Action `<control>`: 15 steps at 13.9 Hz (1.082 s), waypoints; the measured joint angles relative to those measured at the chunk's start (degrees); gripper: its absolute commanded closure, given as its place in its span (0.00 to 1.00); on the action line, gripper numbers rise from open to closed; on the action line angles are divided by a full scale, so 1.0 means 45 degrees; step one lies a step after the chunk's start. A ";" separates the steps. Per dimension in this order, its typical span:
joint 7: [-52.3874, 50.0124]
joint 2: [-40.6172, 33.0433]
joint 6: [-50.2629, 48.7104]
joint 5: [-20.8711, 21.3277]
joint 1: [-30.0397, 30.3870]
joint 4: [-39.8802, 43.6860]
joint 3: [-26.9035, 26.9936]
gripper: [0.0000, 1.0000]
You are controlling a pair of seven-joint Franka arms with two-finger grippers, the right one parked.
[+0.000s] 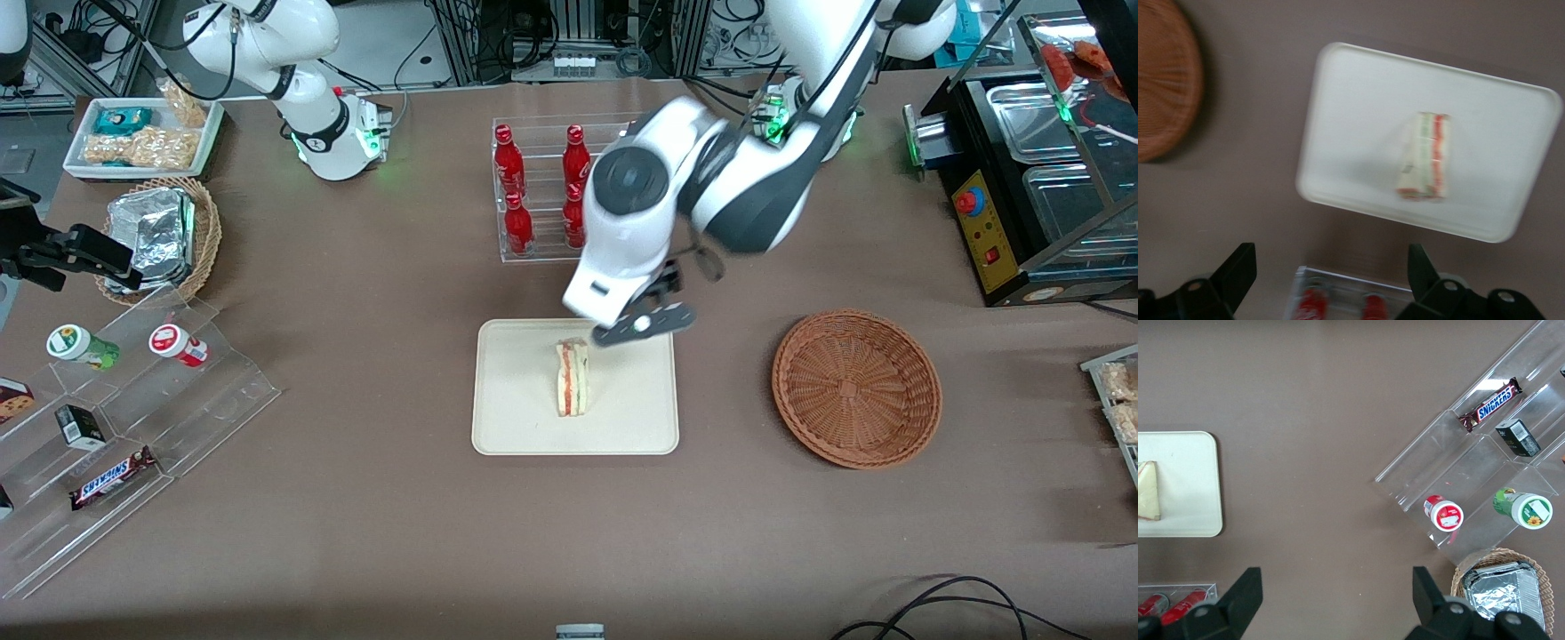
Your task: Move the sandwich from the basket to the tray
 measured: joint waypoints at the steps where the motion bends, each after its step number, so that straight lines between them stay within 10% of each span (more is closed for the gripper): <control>1: -0.0020 -0.0447 -0.0574 0.0207 0.0092 -0.0133 0.0100 0.00; 15: 0.6500 -0.4908 -0.1367 -0.0237 0.5604 -0.4732 0.0238 0.00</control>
